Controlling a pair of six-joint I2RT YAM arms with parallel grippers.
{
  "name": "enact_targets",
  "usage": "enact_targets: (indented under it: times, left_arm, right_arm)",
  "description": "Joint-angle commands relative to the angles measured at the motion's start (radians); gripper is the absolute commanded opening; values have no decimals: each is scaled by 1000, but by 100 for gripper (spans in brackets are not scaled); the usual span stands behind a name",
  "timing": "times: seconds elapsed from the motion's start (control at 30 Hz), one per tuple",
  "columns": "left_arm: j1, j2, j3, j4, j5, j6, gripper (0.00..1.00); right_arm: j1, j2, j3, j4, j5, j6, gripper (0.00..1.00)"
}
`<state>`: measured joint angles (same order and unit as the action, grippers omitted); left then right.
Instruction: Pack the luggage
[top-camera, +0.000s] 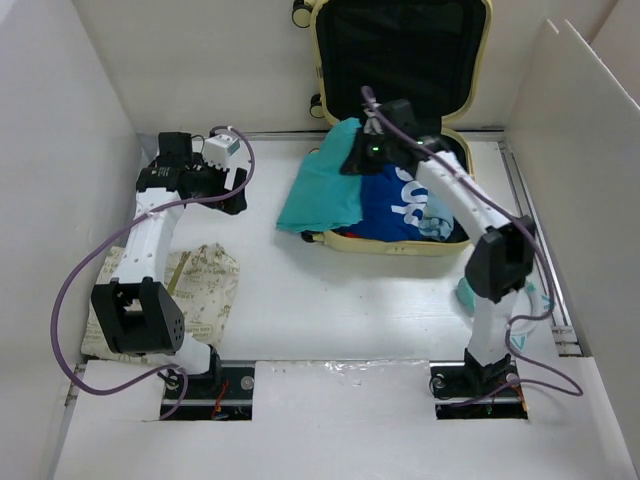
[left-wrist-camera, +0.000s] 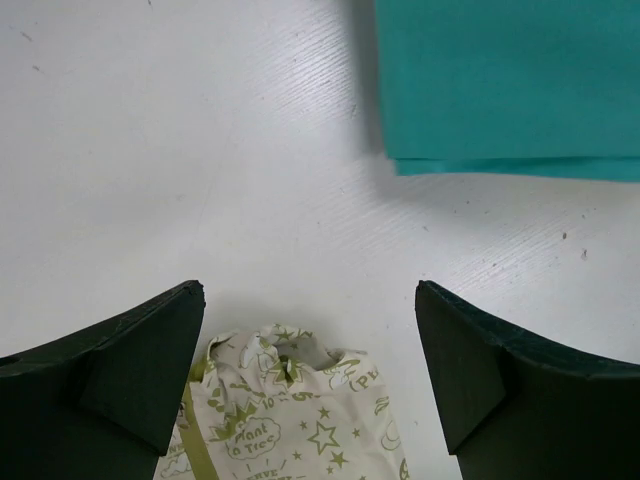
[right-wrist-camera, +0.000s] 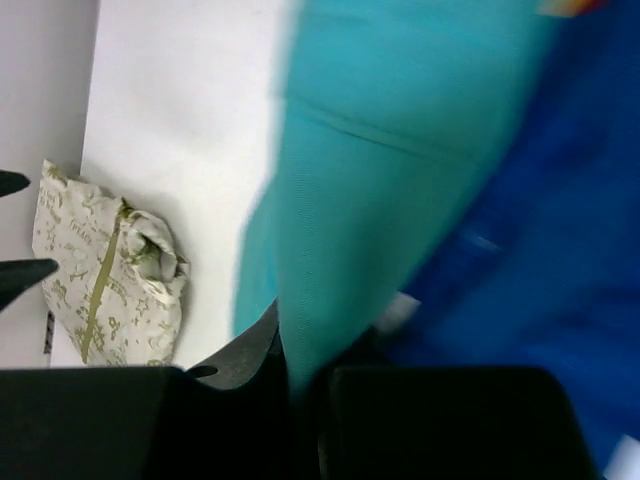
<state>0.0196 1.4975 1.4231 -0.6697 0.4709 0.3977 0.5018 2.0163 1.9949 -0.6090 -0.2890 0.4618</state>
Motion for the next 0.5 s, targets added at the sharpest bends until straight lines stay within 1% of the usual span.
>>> enact_targets:
  times: [0.0, 0.03, 0.07, 0.13, 0.17, 0.23, 0.27, 0.3, 0.37, 0.4, 0.43, 0.47]
  left_arm:
    - [2, -11, -18, 15, -15, -13, 83]
    - [2, -11, -18, 15, -15, -13, 83]
    - [2, -11, -18, 15, -15, -13, 83]
    - [2, -2, -18, 15, -15, -13, 83]
    - [2, -2, -18, 15, -15, -13, 83]
    - [2, 9, -18, 15, -26, -13, 83]
    - [2, 18, -18, 15, -26, -13, 83]
    - [2, 18, -18, 15, -35, -13, 83]
    - [2, 27, -9, 15, -35, -13, 83]
    - [2, 27, -9, 15, -44, -13, 83]
    - [2, 27, -9, 4, -44, -13, 83]
    - [2, 27, -9, 4, -44, -13, 83]
  right_arm:
    - [-101, -224, -95, 46, -79, -45, 0]
    - [-170, -258, -140, 61, -100, -45, 0]
    - [-205, -311, -219, 86, -120, -54, 0]
    - [-279, -347, -290, 107, -197, -63, 0]
    - [-343, -358, -364, 141, -223, -72, 0]
    - [-394, -367, -441, 182, -257, -81, 0]
    - [-423, -367, -476, 233, -281, -81, 0]
    - [-437, -335, -525, 247, -306, -98, 0]
    - [-471, -277, -525, 230, -373, -147, 0]
    - [-480, -246, -487, 175, -384, -181, 0]
    - [-480, -188, -464, 148, -384, -252, 0]
    - [-491, -163, -443, 121, -384, -287, 0]
